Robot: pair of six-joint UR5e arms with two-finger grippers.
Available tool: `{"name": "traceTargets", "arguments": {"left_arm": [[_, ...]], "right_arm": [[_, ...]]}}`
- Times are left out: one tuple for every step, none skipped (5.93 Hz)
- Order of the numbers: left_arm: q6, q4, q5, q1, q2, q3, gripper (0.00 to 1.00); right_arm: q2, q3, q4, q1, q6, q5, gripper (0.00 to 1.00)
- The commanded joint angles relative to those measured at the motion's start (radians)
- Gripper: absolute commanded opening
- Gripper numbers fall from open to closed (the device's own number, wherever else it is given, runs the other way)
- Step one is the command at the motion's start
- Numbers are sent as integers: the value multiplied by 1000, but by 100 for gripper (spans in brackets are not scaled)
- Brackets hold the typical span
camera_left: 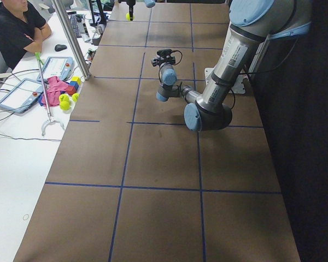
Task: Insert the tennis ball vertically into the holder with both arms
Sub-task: 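Grasp the second yellow ball with the right gripper and lift it toward the can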
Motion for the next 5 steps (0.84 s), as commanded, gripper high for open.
{"name": "traceTargets", "arguments": {"left_arm": [[0, 0, 6, 2, -1, 1, 98], [-1, 0, 15, 3, -1, 1, 98], [-1, 0, 15, 5, -1, 1, 98], [-1, 0, 15, 6, -1, 1, 98], [-1, 0, 15, 8, -1, 1, 98]], "right_arm": [[51, 417, -260, -251, 492, 19, 0], [135, 446, -265, -351, 683, 21, 1], [212, 434, -263, -416, 771, 19, 1], [244, 431, -257, -461, 796, 16, 1], [307, 378, -251, -482, 836, 13, 2]]}}
